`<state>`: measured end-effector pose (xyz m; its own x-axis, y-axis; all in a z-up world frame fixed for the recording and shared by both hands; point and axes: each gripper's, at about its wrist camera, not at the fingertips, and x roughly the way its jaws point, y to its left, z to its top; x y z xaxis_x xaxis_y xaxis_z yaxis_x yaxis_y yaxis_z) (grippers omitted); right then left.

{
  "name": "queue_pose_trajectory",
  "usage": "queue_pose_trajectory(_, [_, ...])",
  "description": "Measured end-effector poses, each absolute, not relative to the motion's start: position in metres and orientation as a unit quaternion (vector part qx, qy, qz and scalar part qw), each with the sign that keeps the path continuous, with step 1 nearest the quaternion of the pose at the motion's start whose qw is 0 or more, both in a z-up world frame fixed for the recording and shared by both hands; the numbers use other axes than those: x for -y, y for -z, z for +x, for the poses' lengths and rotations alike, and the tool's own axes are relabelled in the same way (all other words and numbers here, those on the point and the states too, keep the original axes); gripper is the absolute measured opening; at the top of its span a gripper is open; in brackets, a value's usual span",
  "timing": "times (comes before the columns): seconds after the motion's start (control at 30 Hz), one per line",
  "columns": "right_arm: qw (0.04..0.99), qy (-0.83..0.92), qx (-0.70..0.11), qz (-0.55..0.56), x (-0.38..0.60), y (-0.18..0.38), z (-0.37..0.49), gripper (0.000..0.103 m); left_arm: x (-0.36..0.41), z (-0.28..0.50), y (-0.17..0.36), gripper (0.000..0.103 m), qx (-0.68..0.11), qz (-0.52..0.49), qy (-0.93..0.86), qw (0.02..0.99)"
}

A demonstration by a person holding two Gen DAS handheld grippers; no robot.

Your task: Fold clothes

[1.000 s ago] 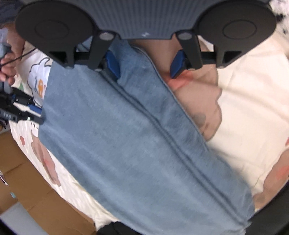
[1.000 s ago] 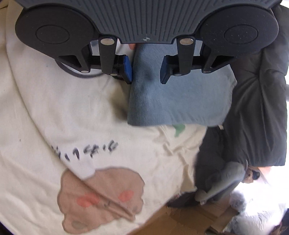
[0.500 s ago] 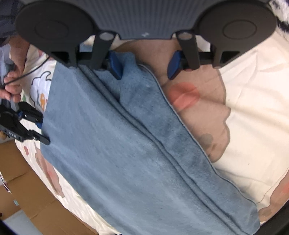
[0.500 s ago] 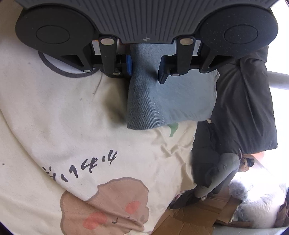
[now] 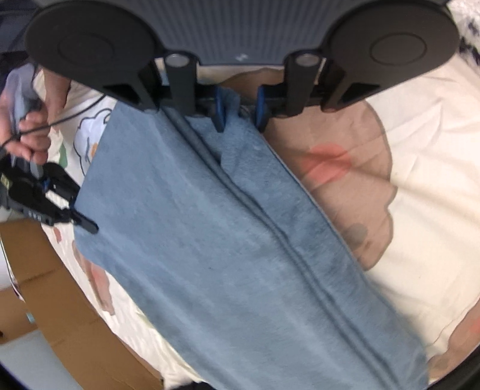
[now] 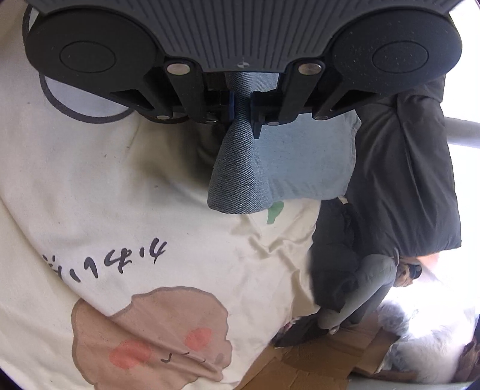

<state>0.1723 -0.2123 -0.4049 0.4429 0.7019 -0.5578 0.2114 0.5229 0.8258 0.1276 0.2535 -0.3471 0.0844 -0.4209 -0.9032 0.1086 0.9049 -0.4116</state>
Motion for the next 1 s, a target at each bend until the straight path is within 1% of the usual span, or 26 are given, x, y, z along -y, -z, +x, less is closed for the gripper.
queue_pose_trajectory(0.37, [0.739, -0.178, -0.510, 0.403, 0.225, 0.369, 0.216, 0.007, -0.231, 0.114, 0.340, 0.020, -0.647, -0.152, 0.194, 0.722])
queue_pose_trajectory(0.47, [0.745, -0.184, -0.512, 0.386, 0.228, 0.358, 0.233, 0.007, -0.228, 0.111, 0.339, 0.020, -0.647, -0.183, 0.189, 0.715])
queue_pose_trajectory(0.77, [0.767, -0.187, -0.509, 0.344, 0.237, 0.327, 0.287, 0.007, -0.209, 0.103, 0.321, 0.019, -0.626, -0.190, 0.223, 0.723])
queue_pose_trajectory(1.0, [0.779, -0.189, -0.509, 0.314, 0.238, 0.308, 0.326, 0.007, -0.202, 0.095, 0.319, 0.019, -0.612, -0.220, 0.239, 0.721])
